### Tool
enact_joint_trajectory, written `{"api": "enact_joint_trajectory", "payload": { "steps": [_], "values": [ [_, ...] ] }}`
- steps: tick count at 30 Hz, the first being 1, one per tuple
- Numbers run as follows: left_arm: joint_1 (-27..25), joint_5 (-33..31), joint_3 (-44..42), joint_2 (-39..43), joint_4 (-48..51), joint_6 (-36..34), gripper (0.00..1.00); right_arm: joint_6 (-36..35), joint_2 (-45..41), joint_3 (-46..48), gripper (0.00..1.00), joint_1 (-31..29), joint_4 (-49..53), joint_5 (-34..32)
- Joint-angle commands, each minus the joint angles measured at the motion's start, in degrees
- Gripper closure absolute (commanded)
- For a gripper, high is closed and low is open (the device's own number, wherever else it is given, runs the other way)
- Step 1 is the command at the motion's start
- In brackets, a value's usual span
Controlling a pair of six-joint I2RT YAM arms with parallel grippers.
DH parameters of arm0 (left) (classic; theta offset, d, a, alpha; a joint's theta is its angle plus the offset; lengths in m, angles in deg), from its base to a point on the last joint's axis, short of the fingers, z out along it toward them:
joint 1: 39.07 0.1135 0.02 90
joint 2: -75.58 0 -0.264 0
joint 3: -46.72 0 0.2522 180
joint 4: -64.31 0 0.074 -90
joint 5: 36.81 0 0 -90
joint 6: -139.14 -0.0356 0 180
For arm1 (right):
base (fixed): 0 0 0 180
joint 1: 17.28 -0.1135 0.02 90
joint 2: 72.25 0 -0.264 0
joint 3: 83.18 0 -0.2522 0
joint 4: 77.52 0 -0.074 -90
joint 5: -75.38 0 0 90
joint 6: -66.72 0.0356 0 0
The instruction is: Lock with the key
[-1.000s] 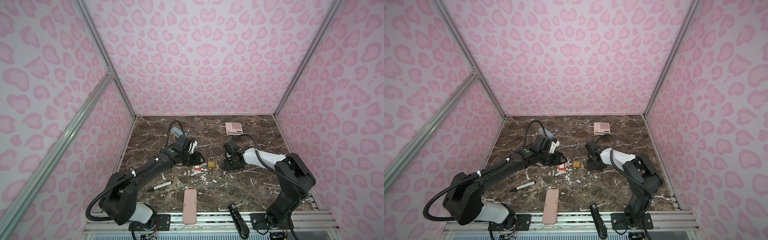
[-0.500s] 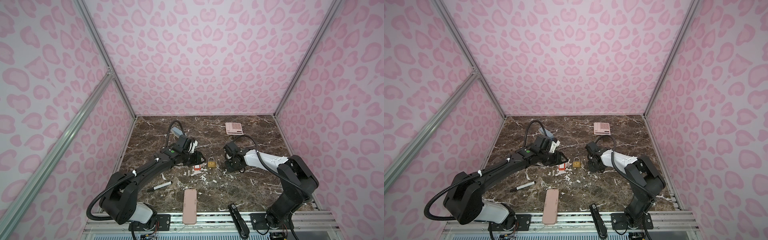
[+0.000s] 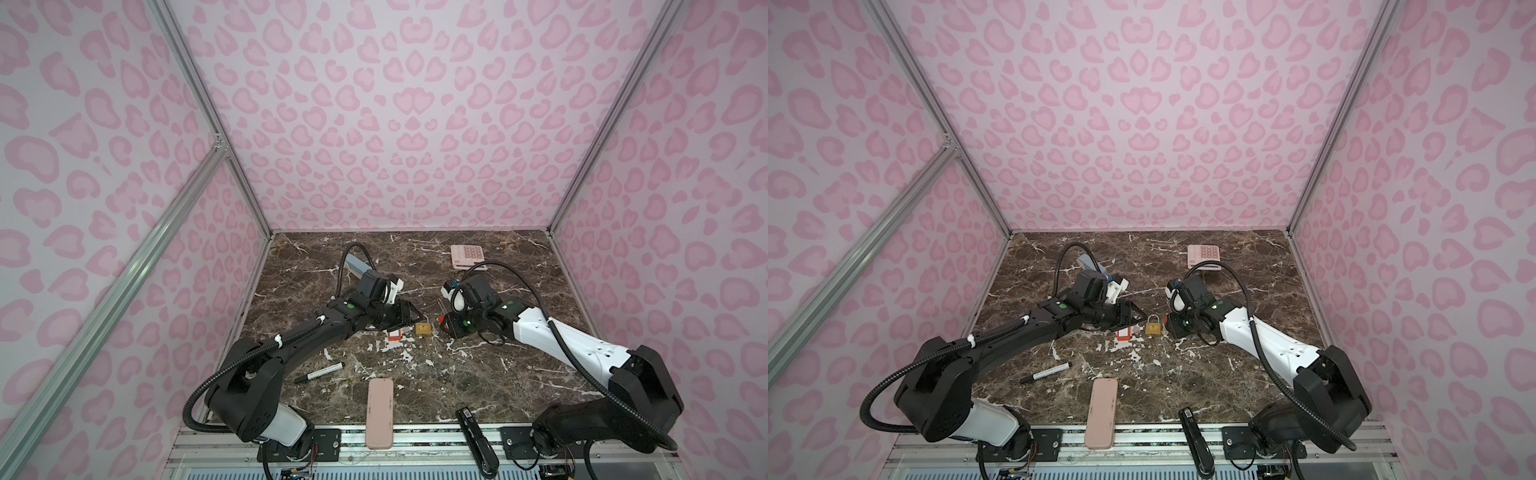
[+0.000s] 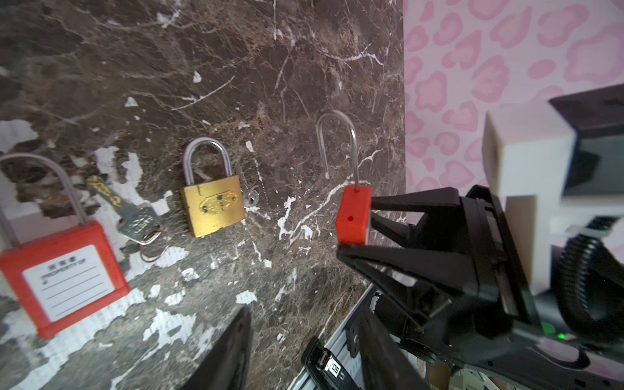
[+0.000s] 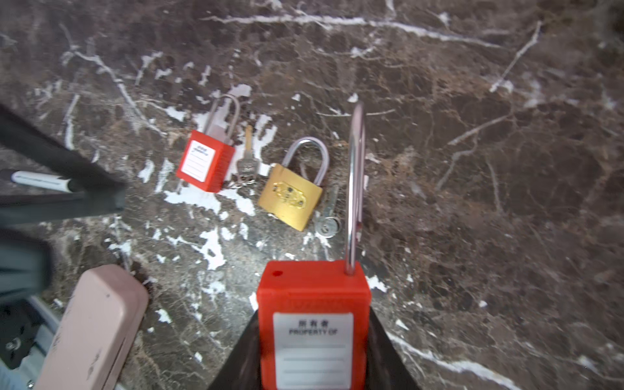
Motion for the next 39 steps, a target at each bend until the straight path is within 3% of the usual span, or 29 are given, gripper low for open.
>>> {"api": "enact_joint_trajectory", "payload": {
  "steps": [1, 16, 19, 22, 31, 33, 36, 39],
  "values": [
    [-0.7, 1.7, 1.1, -1.4, -4.2, 1.5, 0.47, -1.3, -0.9, -0.1, 0.69, -1.9, -1.6, 2.2],
    [-2.9, 1.7, 3.0, -3.7, -4.7, 1.9, 0.53, -1.6, -2.6, 0.1, 0.7, -4.6, -5.9, 5.4],
    [-3.0, 1.7, 3.2, -3.8, -4.7, 1.9, 0.6, -1.4, -3.0, 0.2, 0.7, -4.9, -6.6, 5.5],
    [-3.2, 1.9, 3.5, -4.1, -5.0, 2.0, 0.76, -1.1, -3.2, 0.4, 0.7, -5.1, -7.4, 5.0],
    [-3.6, 1.9, 4.1, -4.4, -5.0, 2.2, 0.93, -1.0, -3.8, 0.9, 0.68, -5.6, -9.2, 3.7],
    [-3.6, 1.8, 4.3, -4.1, -4.8, 2.1, 0.94, -1.2, -4.0, 1.0, 0.61, -5.7, -9.0, 3.5],
    [-3.5, 1.2, 4.5, -3.4, -4.1, 1.7, 0.94, -1.0, -4.9, 1.0, 0.33, -5.6, -8.6, 2.3],
    [-3.1, 0.1, 4.7, -2.2, -3.9, 1.7, 0.94, -0.2, -7.6, 2.2, 0.25, -4.6, -10.1, 2.6]
  ]
}}
